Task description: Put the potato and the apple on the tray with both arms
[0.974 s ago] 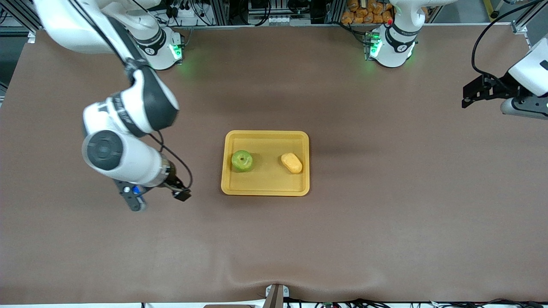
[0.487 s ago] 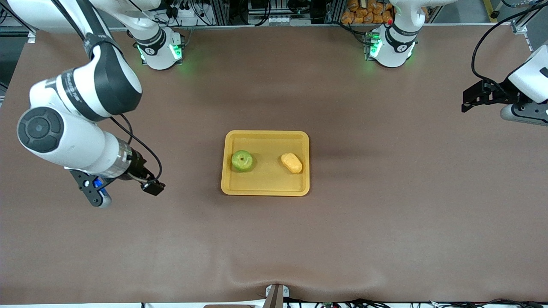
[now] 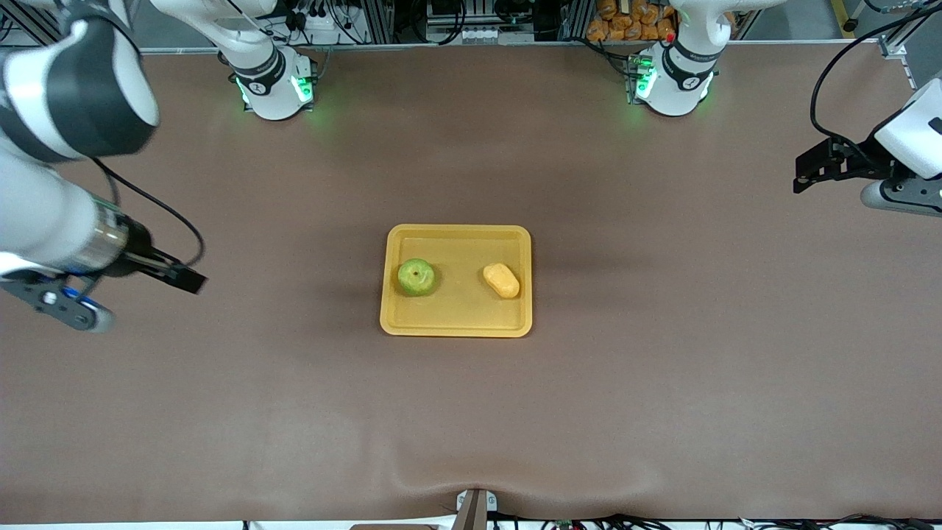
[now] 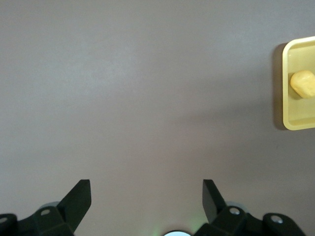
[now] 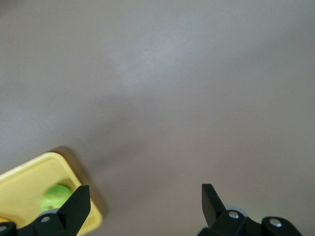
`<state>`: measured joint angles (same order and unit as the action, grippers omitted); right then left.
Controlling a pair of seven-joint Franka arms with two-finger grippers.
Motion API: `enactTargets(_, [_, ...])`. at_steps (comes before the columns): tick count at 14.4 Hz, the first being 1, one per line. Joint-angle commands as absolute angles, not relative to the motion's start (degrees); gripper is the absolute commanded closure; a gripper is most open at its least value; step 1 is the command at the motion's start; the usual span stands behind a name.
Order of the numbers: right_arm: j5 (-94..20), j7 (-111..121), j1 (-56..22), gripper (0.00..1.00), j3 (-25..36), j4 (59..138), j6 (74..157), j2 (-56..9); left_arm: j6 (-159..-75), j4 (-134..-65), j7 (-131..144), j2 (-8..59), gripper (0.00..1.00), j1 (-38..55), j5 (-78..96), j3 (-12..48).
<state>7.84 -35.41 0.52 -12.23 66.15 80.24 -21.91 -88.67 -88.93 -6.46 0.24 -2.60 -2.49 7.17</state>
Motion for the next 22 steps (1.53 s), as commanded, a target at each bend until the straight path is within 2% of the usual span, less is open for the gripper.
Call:
enactTargets(1, [7.29, -27.10, 0.09, 0.00, -9.06, 66.80, 77.53, -18.82, -86.40, -87.80, -5.54, -0.17, 0.00, -1.67, -2.55, 6.51])
enactTargets(4, [7.21, -18.30, -0.09, 0.00, -5.98, 66.88, 74.89, -16.62, -85.43, -87.63, -5.54, -0.88, 0.00, 2.45, -2.55, 2.21])
enactTargets(8, [6.59, -16.97, 0.00, 0.00, -5.71, 67.41, 73.48, -12.84, -85.17, -87.54, -5.45, -0.88, 0.00, 2.03, -2.55, 2.46])
enactTargets(15, [6.24, -2.92, -0.53, 0.00, -0.62, 67.76, 68.30, -7.39, -84.99, -87.63, -5.45, -0.97, 0.00, 1.49, -2.55, 2.72])
enactTargets(22, [3.43, 2.46, -1.76, 0.00, 3.96, 77.42, 70.40, 0.43, -84.20, -87.71, -5.54, -1.23, 0.00, 1.49, -2.37, 3.08])
